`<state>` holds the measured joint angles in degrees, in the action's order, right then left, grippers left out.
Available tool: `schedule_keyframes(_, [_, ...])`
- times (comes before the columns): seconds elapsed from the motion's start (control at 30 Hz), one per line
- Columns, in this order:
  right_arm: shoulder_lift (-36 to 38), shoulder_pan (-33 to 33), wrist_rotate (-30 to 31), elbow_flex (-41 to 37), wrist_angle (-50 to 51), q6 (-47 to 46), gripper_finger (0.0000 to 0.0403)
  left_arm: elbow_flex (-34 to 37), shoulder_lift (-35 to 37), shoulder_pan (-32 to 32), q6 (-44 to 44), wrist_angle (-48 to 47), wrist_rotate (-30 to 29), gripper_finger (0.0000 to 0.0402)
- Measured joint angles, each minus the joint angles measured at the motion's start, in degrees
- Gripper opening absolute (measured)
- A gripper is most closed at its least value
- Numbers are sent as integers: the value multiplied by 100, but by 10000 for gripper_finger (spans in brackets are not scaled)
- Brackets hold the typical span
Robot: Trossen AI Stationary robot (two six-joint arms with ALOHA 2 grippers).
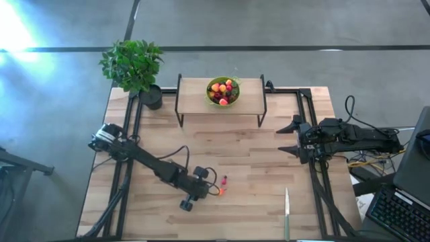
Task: Pick & Place Fruit
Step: Put the blueberry into the green strainer bowl on the shelf
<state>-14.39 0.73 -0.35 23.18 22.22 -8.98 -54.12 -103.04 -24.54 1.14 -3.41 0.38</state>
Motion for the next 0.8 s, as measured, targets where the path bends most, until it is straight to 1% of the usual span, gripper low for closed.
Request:
schedule_keyframes(0.1, [0,2,-1,0,0,-1,322,-107,78,41,-399,-138,-487,67])
schedule_keyframes(0.17, [0,0,-1,0,0,-1,316,-200,144,75,-706,-125,-941,67])
schedule_keyframes(0.33, [-2,0,0,0,0,-1,304,-420,235,217,-1443,-153,-2255,67])
schedule_keyframes(0.47, [-2,0,1,0,0,-1,294,-763,266,404,-2027,-100,-3338,67])
schedule_keyframes(0.53, [-2,1,-1,0,0,-1,289,-952,266,512,-2299,-90,-3774,67])
schedule_keyframes(0.67, [-2,2,-1,0,0,-1,279,-1408,268,742,-2883,-74,-4488,67])
schedule_keyframes(0.73, [-2,0,1,0,0,-1,274,-1650,271,875,-3179,-67,-4657,67])
schedule_keyframes(0.8, [-2,0,-1,0,0,-1,268,-1888,271,1020,-3426,-81,-4699,67])
